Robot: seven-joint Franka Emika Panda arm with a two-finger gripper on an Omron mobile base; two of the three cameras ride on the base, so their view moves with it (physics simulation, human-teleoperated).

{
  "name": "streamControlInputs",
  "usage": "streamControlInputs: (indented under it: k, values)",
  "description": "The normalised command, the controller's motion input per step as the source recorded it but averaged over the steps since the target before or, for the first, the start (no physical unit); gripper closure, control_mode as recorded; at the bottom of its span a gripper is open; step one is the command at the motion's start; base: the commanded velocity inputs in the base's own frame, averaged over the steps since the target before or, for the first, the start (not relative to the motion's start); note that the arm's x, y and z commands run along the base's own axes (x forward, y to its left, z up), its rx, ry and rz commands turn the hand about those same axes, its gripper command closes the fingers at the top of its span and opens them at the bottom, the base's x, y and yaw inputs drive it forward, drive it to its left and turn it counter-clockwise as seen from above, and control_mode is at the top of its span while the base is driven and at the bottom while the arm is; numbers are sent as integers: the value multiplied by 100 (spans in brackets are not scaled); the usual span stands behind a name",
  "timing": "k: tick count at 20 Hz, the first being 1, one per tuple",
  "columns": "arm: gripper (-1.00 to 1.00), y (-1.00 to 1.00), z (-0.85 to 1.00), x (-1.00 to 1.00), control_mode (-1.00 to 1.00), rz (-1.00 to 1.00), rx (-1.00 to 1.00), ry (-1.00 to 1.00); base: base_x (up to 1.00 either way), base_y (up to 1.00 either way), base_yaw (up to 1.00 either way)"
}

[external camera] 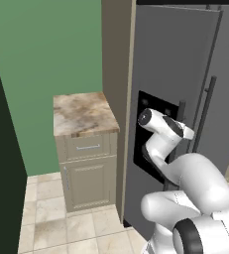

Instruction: Take the bottled waters from the counter and place them in the freezer to freeze. Close the freezer door after placing the bottles.

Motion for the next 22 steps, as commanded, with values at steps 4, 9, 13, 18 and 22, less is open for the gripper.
streamControlInputs:
  k: [4,9,13,18,22]
  values:
    - [-100,-24,0,35,-100,6,0,0,0,0,0]
    - [-100,-42,0,33,-100,5,8,0,0,0,0]
    - [-100,-48,6,12,-100,11,20,1,0,0,0]
    - [-100,-47,13,3,-100,13,24,1,0,0,0]
    - [-100,-50,10,24,-100,15,23,0,0,0,0]
